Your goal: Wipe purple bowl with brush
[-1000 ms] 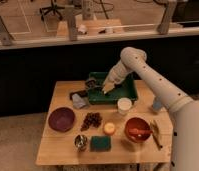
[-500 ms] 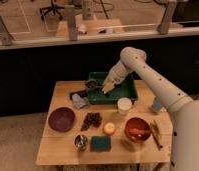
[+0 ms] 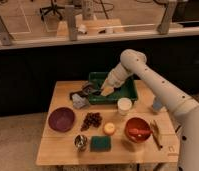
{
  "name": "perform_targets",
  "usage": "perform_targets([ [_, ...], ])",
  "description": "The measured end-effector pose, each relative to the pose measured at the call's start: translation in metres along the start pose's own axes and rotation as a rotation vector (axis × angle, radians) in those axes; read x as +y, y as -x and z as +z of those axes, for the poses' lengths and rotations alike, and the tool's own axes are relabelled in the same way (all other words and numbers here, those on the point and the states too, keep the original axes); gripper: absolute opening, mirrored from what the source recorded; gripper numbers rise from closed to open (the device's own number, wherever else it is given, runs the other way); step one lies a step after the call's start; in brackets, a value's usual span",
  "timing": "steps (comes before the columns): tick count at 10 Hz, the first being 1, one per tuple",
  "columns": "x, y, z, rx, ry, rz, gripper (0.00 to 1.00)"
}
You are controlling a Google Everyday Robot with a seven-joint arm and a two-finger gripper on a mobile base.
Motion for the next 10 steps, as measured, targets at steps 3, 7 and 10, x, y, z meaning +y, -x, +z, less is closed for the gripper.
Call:
perform_targets([
  [3,0.05,0.013,-0.01,-0.046,0.028,-0.073,0.04],
  [7,0.103,0.041,-0.014,-0.024,0.047,-0.203,0.04],
  [10,0.13,0.07,0.015,0.03,0.119,-0.301,0.04],
])
